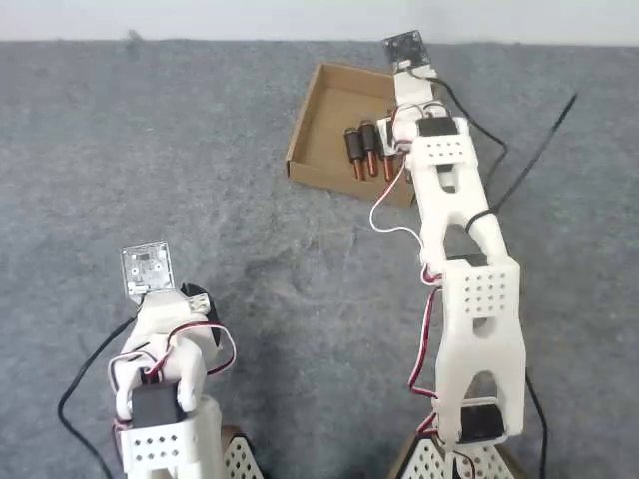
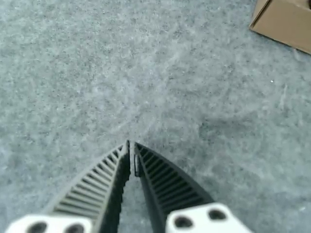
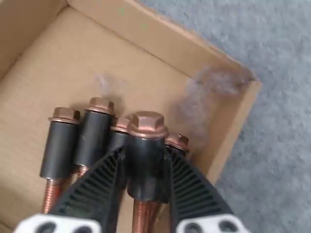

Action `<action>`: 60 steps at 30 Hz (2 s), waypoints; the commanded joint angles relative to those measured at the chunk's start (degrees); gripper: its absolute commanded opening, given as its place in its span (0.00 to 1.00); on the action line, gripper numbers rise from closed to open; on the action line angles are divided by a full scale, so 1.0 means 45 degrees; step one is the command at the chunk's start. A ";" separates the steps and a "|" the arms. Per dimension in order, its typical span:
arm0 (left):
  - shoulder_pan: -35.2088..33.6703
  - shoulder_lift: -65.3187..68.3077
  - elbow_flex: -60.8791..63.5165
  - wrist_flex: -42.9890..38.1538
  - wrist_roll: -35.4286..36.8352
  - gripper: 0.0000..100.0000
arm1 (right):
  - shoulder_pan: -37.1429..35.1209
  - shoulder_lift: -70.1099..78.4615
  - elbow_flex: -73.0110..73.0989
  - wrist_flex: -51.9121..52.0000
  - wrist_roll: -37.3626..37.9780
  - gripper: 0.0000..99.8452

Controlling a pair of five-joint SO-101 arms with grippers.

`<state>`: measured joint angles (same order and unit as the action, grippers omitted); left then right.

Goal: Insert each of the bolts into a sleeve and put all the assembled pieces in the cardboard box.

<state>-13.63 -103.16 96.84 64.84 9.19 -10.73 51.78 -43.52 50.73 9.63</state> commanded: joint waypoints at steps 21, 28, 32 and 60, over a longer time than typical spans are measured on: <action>0.0039 -0.0254 -0.0068 0.0059 -0.0098 0.01 | -0.0166 0.3526 -1.1800 0.7629 -0.0254 0.17; 0.0039 -0.0254 -0.0068 0.0059 -0.0098 0.01 | -0.0147 0.2667 -1.1761 1.0442 -0.0274 0.16; 0.0039 -0.0254 -0.0068 0.0059 -0.0098 0.01 | -0.0049 0.1963 -1.1761 1.1438 -0.0274 0.02; 0.0039 -0.0254 -0.0068 0.0000 -0.0098 0.01 | 0.3136 -0.3175 -0.7521 1.1634 -0.0156 0.01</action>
<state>-13.63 -103.16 96.84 64.84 9.19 2.64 47.30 -88.70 100.57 9.10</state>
